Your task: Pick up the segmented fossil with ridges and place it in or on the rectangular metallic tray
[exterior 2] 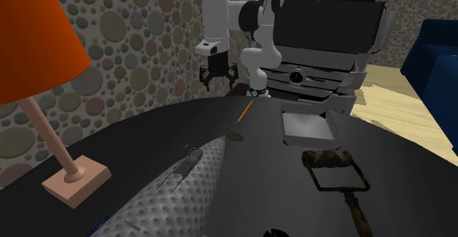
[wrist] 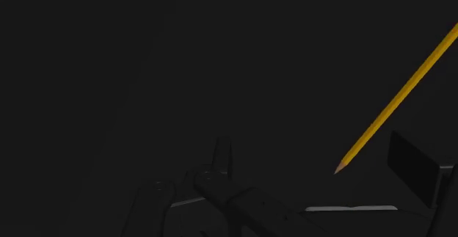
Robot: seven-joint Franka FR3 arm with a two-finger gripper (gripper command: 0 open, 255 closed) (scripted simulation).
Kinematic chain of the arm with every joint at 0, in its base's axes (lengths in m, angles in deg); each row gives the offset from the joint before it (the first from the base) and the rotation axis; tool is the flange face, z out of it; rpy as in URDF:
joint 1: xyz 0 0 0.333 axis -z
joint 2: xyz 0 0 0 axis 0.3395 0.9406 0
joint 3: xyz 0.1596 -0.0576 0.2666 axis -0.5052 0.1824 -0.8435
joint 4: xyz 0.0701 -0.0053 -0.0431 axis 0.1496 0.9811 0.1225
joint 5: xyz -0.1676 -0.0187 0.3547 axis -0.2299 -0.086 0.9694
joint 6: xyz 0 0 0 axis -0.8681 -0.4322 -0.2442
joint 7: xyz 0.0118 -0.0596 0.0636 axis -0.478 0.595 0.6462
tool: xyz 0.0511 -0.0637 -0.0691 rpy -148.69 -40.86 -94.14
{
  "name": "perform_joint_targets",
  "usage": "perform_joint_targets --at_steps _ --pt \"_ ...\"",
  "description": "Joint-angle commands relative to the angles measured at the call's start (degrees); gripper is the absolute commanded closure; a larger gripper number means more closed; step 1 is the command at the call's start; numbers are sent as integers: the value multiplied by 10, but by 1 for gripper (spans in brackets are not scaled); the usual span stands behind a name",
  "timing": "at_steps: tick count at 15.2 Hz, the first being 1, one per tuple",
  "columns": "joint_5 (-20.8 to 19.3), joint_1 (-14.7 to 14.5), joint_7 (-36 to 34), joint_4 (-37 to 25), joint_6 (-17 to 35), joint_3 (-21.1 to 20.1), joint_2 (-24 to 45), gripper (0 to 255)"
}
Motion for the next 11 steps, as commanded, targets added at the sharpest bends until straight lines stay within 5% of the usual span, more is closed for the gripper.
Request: perform_joint_targets --at_steps 1,11 --pt "11 -6 33 -36 7 -2 44 0" --pt "50 -22 167 -258 -15 -36 254 0"
